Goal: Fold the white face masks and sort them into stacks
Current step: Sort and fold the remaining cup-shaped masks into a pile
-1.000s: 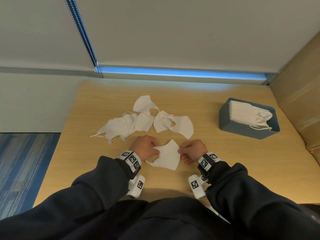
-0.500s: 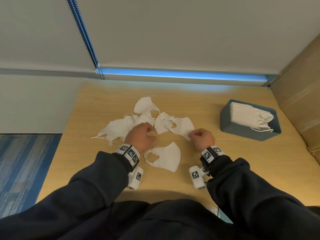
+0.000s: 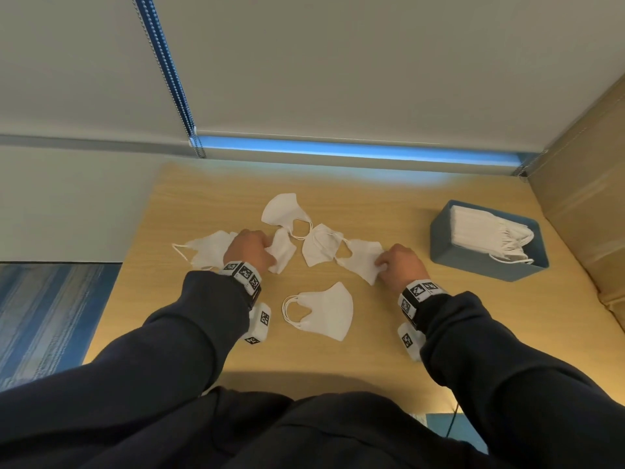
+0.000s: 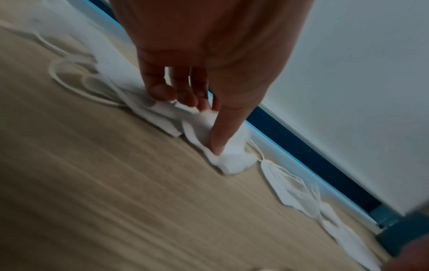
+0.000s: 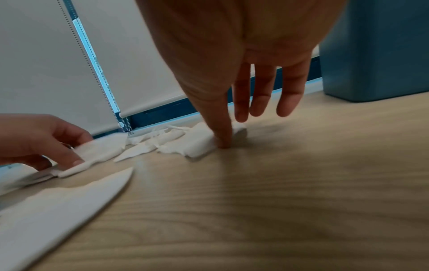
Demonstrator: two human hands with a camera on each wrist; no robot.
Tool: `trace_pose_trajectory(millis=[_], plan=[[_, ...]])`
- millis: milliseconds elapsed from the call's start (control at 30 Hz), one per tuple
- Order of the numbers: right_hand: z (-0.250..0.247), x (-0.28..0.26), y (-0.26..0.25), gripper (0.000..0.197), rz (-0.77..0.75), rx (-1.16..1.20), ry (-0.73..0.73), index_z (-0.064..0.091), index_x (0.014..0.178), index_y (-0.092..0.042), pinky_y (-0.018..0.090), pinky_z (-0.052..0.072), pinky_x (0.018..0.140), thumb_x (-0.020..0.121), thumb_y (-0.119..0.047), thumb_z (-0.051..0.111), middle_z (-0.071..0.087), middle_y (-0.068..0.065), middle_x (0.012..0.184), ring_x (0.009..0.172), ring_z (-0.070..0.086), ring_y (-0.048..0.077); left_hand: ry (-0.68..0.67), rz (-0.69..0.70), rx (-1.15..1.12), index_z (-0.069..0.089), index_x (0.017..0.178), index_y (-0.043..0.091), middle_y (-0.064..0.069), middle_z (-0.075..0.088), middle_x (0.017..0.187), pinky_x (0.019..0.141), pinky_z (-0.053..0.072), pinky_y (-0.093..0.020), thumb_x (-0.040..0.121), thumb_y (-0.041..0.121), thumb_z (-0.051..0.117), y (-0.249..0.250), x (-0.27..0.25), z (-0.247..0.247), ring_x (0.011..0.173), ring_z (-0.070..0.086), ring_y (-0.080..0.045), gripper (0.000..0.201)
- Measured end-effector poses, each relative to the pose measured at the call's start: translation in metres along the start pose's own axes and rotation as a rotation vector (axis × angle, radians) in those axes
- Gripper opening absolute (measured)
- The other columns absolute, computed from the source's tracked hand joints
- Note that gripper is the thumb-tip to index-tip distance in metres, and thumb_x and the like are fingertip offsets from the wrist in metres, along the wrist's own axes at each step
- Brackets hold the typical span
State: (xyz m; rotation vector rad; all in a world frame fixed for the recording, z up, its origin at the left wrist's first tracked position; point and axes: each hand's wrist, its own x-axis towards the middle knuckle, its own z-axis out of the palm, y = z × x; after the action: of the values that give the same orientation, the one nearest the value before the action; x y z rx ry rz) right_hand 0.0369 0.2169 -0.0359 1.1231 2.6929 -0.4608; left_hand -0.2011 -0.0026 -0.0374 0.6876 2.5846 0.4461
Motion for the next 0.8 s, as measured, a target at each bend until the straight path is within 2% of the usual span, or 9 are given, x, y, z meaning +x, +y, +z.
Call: trace_pose_trajectory(millis=[100, 167, 233, 300, 400, 500, 633, 733, 800], plan=[[-0.005, -0.009, 0.004, 0.014, -0.017, 0.152, 0.079, 0.076, 0.1, -0.021, 0.032, 0.047, 0.092, 0.091, -0.028, 0.069, 0.061, -0.001, 0.11, 0.105, 0.057, 0.021, 0.048, 0.047, -0.182, 0.071, 0.094, 0.022, -0.002, 0.064, 0.103, 0.078, 0.048, -0.032, 0.076, 0.026, 0.085, -0.006, -0.002, -0.004, 0.096, 0.064, -0.026, 0.024], [-0.012, -0.018, 0.002, 0.009, 0.071, 0.458, 0.123, 0.072, 0.097, -0.02, 0.032, 0.052, 0.078, 0.092, -0.026, 0.069, 0.066, 0.0, 0.1, 0.094, 0.063, 0.022, 0.064, 0.054, -0.336, 0.072, 0.088, 0.024, 0.004, 0.068, 0.09, 0.072, 0.045, -0.028, 0.076, 0.028, 0.086, -0.01, -0.008, -0.01, 0.087, 0.065, -0.019, 0.019], [-0.021, -0.03, -0.006, 0.003, 0.172, 0.9, 0.131, 0.069, 0.094, -0.009, 0.037, 0.06, 0.065, 0.093, -0.012, 0.067, 0.068, 0.01, 0.093, 0.091, 0.068, 0.031, 0.063, 0.057, -0.456, 0.074, 0.086, 0.026, 0.004, 0.07, 0.085, 0.069, 0.043, -0.027, 0.078, 0.03, 0.086, -0.017, -0.014, -0.018, 0.084, 0.065, -0.018, 0.015], [-0.028, -0.042, -0.014, 0.004, 0.261, 1.246, 0.102, 0.067, 0.096, 0.001, 0.04, 0.063, 0.06, 0.093, -0.001, 0.065, 0.067, 0.021, 0.095, 0.088, 0.071, 0.035, 0.093, 0.036, -0.582, 0.075, 0.085, 0.026, 0.002, 0.072, 0.085, 0.073, 0.049, -0.032, 0.078, 0.031, 0.085, -0.023, -0.02, -0.026, 0.086, 0.068, -0.022, 0.013], [-0.032, -0.055, -0.028, 0.008, 0.354, 1.513, 0.01, 0.067, 0.1, 0.004, 0.036, 0.063, 0.057, 0.093, 0.003, 0.064, 0.068, 0.026, 0.096, 0.08, 0.072, 0.035, 0.192, -0.058, -0.818, 0.073, 0.085, 0.025, 0.001, 0.074, 0.09, 0.085, 0.056, -0.048, 0.079, 0.033, 0.082, -0.026, -0.033, -0.035, 0.094, 0.069, -0.027, 0.013], [-0.034, -0.063, -0.044, 0.012, 0.388, 1.591, -0.07, 0.066, 0.103, 0.005, 0.04, 0.064, 0.058, 0.094, -0.002, 0.063, 0.065, 0.026, 0.093, 0.076, 0.07, 0.034, 0.269, 0.001, -0.876, 0.069, 0.089, 0.026, 0.002, 0.072, 0.09, 0.08, 0.058, -0.046, 0.084, 0.034, 0.077, -0.002, -0.056, -0.042, 0.09, 0.07, -0.025, 0.012], [-0.04, -0.069, -0.074, 0.032, 0.307, 1.662, -0.237, 0.063, 0.12, 0.012, 0.053, 0.062, 0.077, 0.098, -0.01, 0.058, 0.065, 0.032, 0.113, 0.1, 0.067, 0.041, 0.215, 0.29, -0.639, 0.067, 0.094, 0.029, 0.013, 0.068, 0.084, 0.072, 0.051, -0.019, 0.087, 0.031, 0.076, 0.047, -0.092, -0.036, 0.077, 0.064, -0.001, 0.012], [-0.049, -0.076, -0.092, 0.036, 0.183, 1.625, -0.277, 0.07, 0.115, 0.004, 0.047, 0.061, 0.08, 0.1, -0.027, 0.059, 0.073, 0.026, 0.111, 0.099, 0.072, 0.037, 0.018, 0.494, -0.391, 0.069, 0.103, 0.034, 0.017, 0.064, 0.084, 0.074, 0.054, -0.03, 0.084, 0.046, 0.075, 0.066, -0.11, -0.02, 0.075, 0.062, -0.001, 0.023], [-0.051, -0.078, -0.095, 0.029, 0.127, 1.508, -0.191, 0.073, 0.107, 0.005, 0.043, 0.062, 0.077, 0.097, -0.022, 0.066, 0.074, 0.028, 0.104, 0.093, 0.072, 0.038, -0.069, 0.52, -0.393, 0.072, 0.109, 0.036, 0.017, 0.064, 0.086, 0.075, 0.055, -0.034, 0.082, 0.056, 0.072, 0.066, -0.116, -0.017, 0.075, 0.061, -0.002, 0.034]])
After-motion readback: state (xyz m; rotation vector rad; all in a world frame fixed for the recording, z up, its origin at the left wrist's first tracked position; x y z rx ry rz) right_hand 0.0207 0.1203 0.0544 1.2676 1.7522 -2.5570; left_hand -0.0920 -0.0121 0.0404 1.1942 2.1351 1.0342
